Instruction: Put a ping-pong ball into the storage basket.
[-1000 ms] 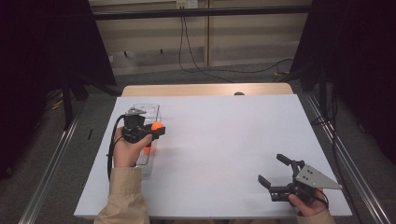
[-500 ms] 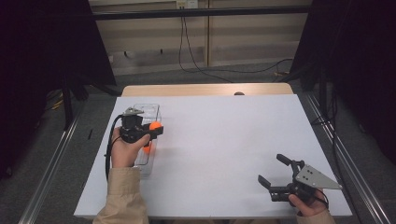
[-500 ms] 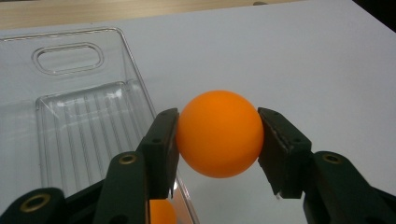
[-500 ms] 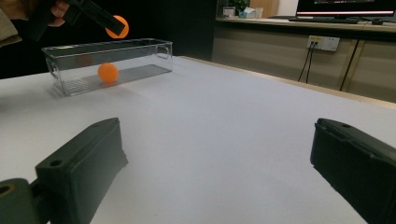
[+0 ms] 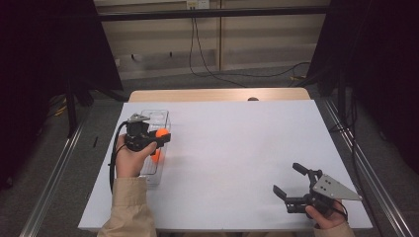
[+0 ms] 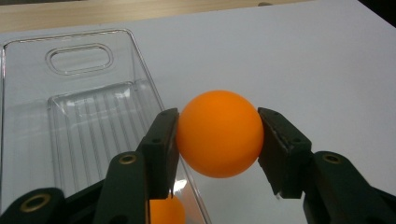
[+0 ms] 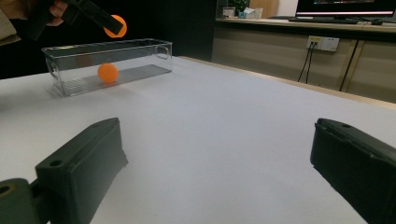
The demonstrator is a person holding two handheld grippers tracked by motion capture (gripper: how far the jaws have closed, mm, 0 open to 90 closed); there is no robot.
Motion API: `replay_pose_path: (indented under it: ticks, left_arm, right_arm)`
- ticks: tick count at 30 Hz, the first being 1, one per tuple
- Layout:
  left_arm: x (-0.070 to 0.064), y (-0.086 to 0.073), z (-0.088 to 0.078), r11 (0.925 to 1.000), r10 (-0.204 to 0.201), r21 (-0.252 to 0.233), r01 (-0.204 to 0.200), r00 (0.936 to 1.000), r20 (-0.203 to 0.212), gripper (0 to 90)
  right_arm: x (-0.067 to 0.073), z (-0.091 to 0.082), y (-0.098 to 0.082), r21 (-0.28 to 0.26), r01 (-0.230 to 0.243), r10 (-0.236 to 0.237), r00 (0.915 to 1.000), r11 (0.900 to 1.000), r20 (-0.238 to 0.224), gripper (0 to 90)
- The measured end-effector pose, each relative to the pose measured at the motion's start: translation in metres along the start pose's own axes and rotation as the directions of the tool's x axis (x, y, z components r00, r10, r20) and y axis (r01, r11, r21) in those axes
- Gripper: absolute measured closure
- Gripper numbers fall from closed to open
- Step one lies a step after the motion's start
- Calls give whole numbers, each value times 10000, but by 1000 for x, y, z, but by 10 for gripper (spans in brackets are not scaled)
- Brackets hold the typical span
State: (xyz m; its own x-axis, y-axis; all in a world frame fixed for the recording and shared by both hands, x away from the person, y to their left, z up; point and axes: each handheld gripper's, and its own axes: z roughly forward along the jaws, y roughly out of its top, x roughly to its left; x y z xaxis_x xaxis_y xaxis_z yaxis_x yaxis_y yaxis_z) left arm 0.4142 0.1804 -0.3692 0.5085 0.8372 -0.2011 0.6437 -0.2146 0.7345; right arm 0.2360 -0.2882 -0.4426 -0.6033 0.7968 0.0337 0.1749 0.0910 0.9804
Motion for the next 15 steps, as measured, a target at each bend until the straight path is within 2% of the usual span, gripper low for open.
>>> replay_pose_path:
  ticks: [15]
  left_arm:
    - [3,-1,-2,10000,43,40,-42,9999,-121,508]
  right_arm:
    - [0,0,0,-1,11,-11,10000,10000,-3,21]
